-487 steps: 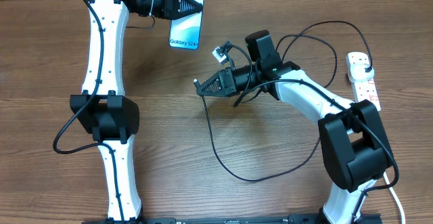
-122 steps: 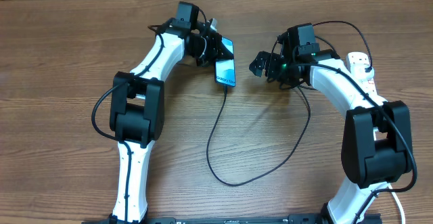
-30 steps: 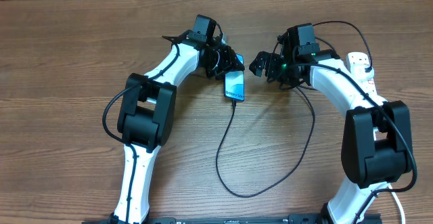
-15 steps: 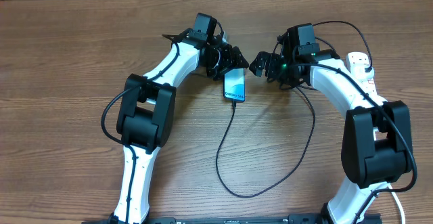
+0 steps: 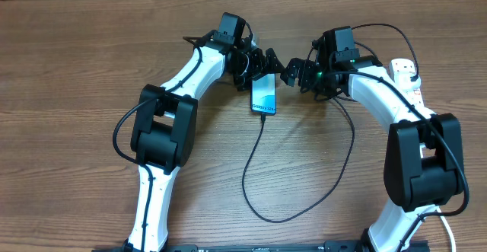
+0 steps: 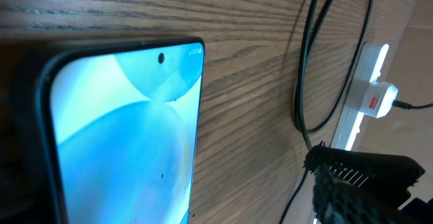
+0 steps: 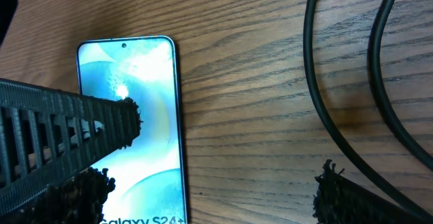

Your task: Plug charger to phone and switch on socket

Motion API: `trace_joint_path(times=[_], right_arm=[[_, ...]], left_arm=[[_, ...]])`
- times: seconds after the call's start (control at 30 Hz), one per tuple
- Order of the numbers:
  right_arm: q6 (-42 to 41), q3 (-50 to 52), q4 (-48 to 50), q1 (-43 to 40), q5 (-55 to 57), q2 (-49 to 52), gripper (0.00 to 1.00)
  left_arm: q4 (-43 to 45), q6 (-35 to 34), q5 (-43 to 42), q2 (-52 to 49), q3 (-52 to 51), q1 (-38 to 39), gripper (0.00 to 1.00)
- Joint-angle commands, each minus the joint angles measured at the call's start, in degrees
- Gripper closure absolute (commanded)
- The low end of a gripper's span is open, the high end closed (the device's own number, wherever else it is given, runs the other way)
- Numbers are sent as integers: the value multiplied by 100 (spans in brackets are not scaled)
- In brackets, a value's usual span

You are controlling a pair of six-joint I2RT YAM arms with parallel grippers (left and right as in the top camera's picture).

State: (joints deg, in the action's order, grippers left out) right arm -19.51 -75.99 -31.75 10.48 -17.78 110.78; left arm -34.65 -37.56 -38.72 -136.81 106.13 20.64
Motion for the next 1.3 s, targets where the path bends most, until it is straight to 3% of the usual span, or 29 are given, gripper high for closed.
trace_joint_path(times=[0.0,1.27], right_arm=[[-22,-133,13,-48,-33,-203,0],[-22,-133,-4,-48,-33,-203,0]], left_arm=[[-179,-17,651,-260,-188,0,0],[-671,-17,894,-260,-188,-227,0]])
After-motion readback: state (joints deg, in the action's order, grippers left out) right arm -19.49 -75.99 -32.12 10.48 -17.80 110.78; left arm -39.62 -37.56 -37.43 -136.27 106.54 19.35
